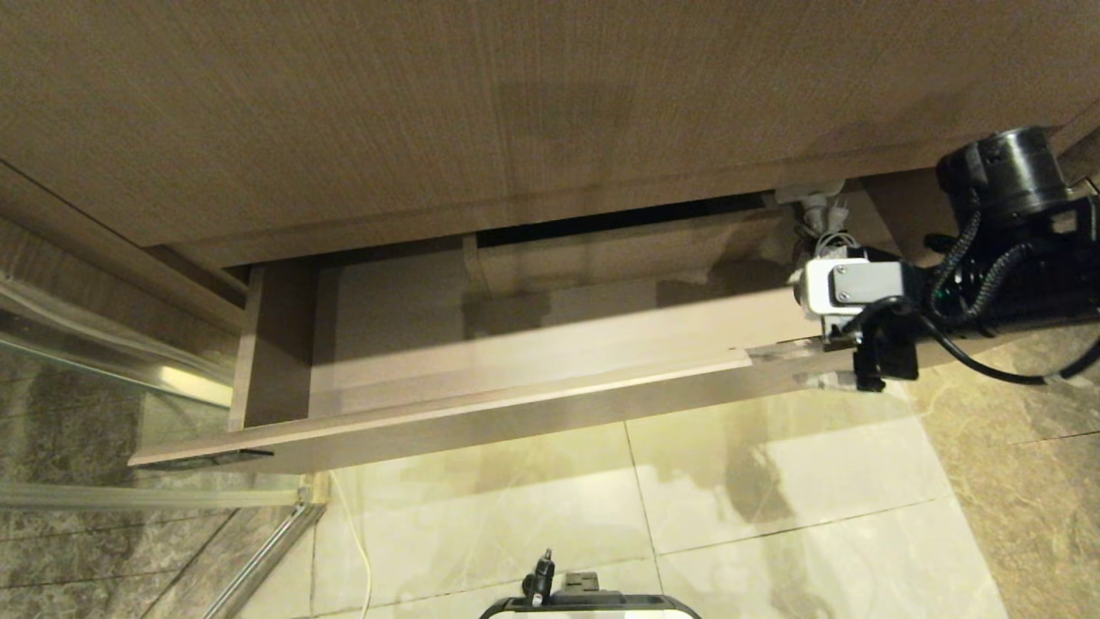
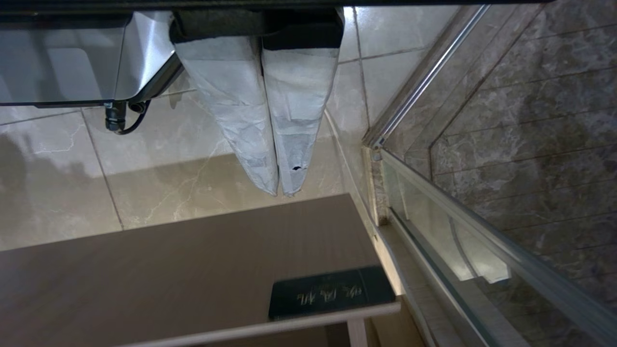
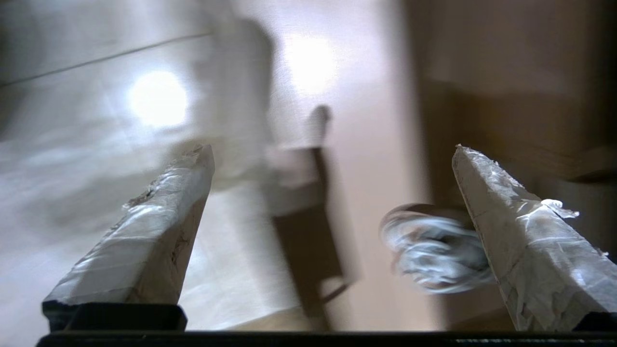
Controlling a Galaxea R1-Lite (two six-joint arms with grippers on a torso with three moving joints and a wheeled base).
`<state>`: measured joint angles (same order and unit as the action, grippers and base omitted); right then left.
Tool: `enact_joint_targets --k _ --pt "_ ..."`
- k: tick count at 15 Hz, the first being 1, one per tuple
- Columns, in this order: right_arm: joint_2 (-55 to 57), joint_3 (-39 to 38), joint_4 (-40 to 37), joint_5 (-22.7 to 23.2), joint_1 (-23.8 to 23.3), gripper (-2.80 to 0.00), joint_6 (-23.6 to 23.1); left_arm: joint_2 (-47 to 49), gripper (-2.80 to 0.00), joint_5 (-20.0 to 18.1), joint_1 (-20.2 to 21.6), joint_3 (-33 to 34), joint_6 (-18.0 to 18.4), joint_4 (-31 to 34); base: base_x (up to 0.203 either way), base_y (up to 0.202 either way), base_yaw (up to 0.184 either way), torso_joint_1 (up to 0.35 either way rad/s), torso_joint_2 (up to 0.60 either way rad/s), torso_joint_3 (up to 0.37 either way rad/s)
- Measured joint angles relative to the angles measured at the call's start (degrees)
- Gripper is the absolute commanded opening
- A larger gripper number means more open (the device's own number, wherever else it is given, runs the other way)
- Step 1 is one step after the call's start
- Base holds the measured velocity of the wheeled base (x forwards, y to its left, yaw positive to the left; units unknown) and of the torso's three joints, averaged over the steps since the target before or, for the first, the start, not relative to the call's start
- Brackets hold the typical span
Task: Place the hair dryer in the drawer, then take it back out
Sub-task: Pull open the drawer
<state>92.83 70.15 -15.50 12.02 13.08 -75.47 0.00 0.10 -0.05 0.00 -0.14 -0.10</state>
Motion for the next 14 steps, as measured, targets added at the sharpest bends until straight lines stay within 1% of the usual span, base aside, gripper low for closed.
enact_joint_targets --k 4,6,7,8,11,12,13,14 --pt "-11.99 -10.59 -4.2 -0.17 -1.59 0.0 0.75 0.0 -2.8 -0.02 0.05 0.0 0.0 0.02 0.0 0.0 0.0 0.0 0.0 0.0" --pt "-18.11 -15.47 -4.71 -0.08 -2.11 0.0 3.36 0.0 -2.8 -0.02 0.05 0.0 -0.02 0.0 0.0 0.0 0.0 0.0 0.0 0.0" --pt "-20.71 -17.0 -4.87 -0.02 -2.28 0.0 6.89 0.0 -2.8 0.0 0.05 0.0 0.0 0.02 0.0 0.0 0.0 0.0 0.0 0.0" --pt "-22.82 -17.85 -4.89 -0.01 -2.42 0.0 11.45 0.0 -2.8 -0.04 0.05 0.0 0.0 0.02 0.0 0.0 0.0 0.0 0.0 0.0" --pt "-27.86 -19.42 -4.65 -0.23 -3.48 0.0 27.42 0.0 -2.8 -0.05 0.05 0.0 -0.05 0.0 0.0 0.0 0.0 0.0 0.0 0.0" --pt "-29.17 -19.7 -4.64 -1.02 -4.42 0.0 31.59 0.0 -2.8 -0.02 0.05 0.0 -0.02 0.0 0.0 0.0 0.0 0.0 0.0 0.0" --pt "-30.6 -19.98 -4.76 -1.89 -5.92 0.0 34.82 0.0 -2.8 -0.05 0.05 0.0 -0.02 0.02 0.0 0.0 0.0 0.0 0.0 0.0" --pt "-31.91 -20.52 -4.98 -2.4 -7.47 -2.8 35.92 0.0 -2.8 -0.02 0.05 0.0 -0.01 0.02 0.0 0.0 0.0 0.0 0.0 0.0"
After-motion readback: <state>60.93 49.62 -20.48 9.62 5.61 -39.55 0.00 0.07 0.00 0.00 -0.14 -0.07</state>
